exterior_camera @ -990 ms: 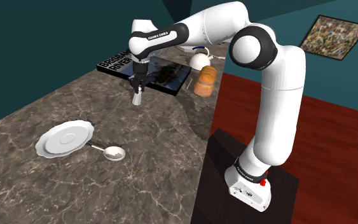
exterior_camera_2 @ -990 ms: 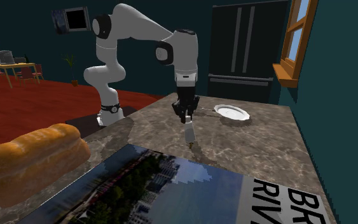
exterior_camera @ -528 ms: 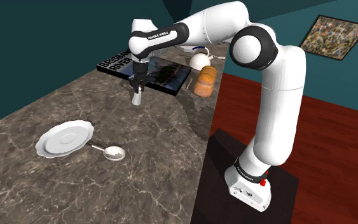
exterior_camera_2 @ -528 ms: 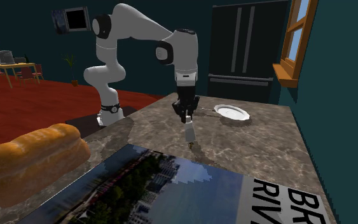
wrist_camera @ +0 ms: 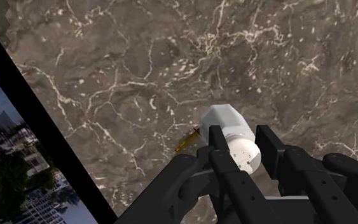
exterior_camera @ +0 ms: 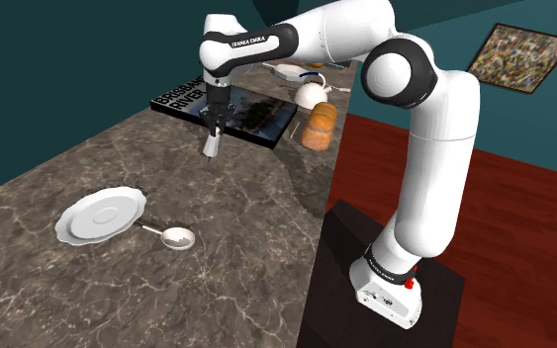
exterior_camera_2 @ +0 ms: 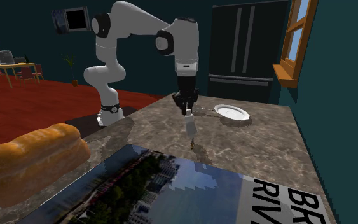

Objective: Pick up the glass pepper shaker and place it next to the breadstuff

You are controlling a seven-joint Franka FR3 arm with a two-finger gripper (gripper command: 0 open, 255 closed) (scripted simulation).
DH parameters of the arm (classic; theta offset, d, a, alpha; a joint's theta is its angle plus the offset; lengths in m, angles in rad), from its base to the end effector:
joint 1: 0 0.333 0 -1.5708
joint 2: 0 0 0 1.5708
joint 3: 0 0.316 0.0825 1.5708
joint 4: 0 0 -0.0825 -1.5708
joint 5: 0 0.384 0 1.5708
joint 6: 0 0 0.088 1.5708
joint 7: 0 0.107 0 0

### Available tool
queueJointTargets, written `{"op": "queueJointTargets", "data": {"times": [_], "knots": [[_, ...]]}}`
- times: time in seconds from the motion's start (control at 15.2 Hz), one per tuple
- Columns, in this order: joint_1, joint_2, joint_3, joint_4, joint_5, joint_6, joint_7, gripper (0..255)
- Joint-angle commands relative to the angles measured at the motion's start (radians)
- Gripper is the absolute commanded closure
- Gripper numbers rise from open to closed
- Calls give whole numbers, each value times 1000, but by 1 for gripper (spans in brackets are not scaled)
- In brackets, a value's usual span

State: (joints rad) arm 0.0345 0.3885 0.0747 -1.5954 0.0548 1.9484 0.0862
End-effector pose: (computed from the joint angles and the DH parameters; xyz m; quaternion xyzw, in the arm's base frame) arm 0.6613 0.0704 0.4064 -0.9991 0.0016 0.0211 0.0376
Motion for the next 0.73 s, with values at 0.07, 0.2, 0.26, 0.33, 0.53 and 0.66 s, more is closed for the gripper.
{"op": "queueJointTargets", "data": {"times": [0.07,0.2,0.26,0.33,0.53,0.66], "knots": [[-1,-14,0,19,0,-33,1,255],[-1,-20,0,38,0,-58,2,255],[-1,-22,0,47,0,-70,3,255],[-1,-25,0,58,0,-82,4,255],[-2,-30,0,90,0,-120,6,255],[-2,-33,0,113,0,-146,7,255]]}}
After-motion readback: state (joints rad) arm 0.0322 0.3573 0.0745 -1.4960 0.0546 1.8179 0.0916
